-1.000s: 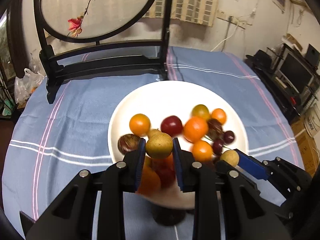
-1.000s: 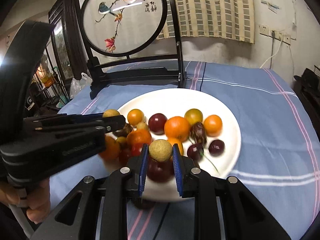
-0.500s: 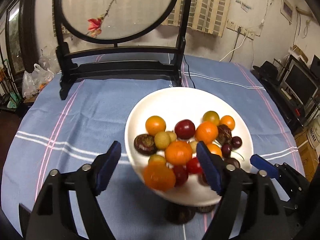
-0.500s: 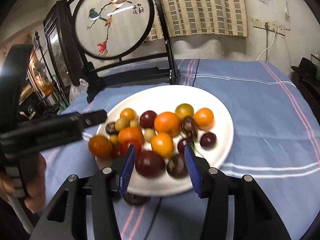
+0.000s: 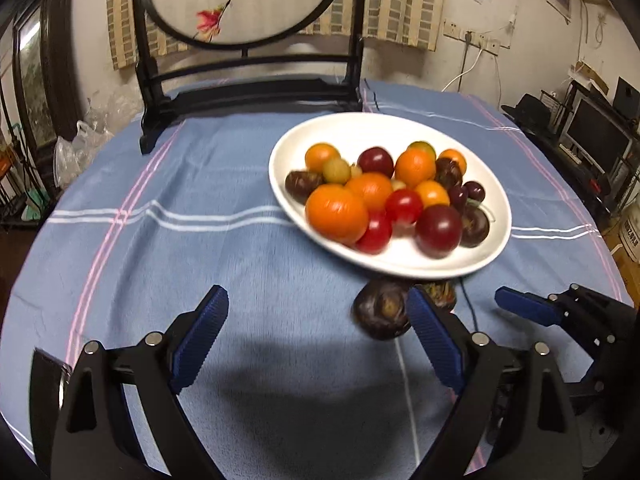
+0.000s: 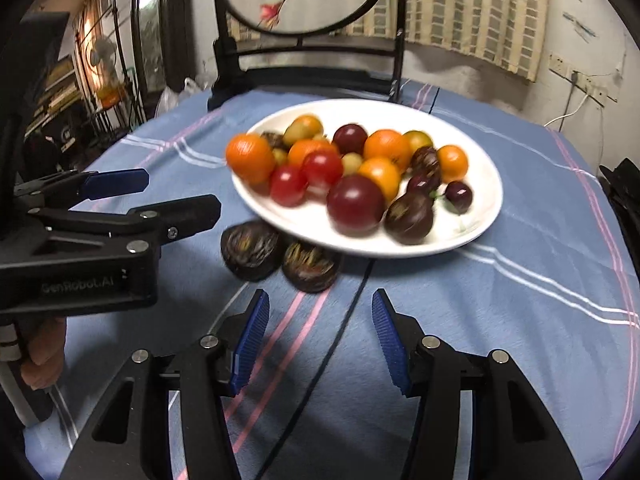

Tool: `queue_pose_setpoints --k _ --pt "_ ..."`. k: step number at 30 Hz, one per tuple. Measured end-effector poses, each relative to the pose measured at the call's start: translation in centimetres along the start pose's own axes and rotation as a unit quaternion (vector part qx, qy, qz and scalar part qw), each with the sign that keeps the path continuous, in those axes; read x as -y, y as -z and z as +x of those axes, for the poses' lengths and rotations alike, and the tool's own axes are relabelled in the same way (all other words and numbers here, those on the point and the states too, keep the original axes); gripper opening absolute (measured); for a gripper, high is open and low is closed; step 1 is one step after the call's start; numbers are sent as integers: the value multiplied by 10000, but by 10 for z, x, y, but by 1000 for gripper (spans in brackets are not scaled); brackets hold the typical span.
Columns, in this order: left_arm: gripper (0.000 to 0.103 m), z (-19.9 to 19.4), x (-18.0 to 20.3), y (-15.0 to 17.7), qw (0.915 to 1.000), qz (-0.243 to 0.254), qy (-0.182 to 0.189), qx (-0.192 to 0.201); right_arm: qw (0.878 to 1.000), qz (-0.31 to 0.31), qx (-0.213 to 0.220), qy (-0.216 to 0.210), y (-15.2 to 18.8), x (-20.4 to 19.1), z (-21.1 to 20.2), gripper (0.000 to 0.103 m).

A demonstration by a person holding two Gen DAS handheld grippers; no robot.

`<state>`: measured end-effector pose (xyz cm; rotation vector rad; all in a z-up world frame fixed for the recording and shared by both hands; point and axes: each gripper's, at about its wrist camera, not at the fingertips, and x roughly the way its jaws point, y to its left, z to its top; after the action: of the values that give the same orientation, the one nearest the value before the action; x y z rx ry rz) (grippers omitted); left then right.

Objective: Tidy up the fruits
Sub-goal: 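Grasp a water chestnut with the left tool while the right tool grasps the last one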

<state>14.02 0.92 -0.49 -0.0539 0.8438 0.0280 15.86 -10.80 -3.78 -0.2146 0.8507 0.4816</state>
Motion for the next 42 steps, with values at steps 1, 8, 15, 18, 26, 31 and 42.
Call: queue_pose_setpoints --k 1,8,15,18,26,31,42 --pt "89 2 -3 1 10000 -35 21 -18 10000 -32 -40 25 0 -3 3 54" --pt "88 9 -21 2 9998 -186 5 -44 9997 116 -169 109 -9 -5 26 54" --pt "88 11 -35 -2 9987 -486 69 -110 9991 345 -185 177 -23 -2 40 43" --pt "88 15 -33 0 9987 -468 86 -198 9992 215 -168 294 -20 -8 35 38" --pt "89 15 -11 8 9990 -65 352 -274 9948 1013 -8 91 -2 33 0 38" --pt "89 23 6 16 9981 21 464 -401 9904 1372 143 -9 0 51 -9 38" --pt "50 39 37 19 9979 429 303 -374 9907 1336 219 -149 -1 52 -11 38"
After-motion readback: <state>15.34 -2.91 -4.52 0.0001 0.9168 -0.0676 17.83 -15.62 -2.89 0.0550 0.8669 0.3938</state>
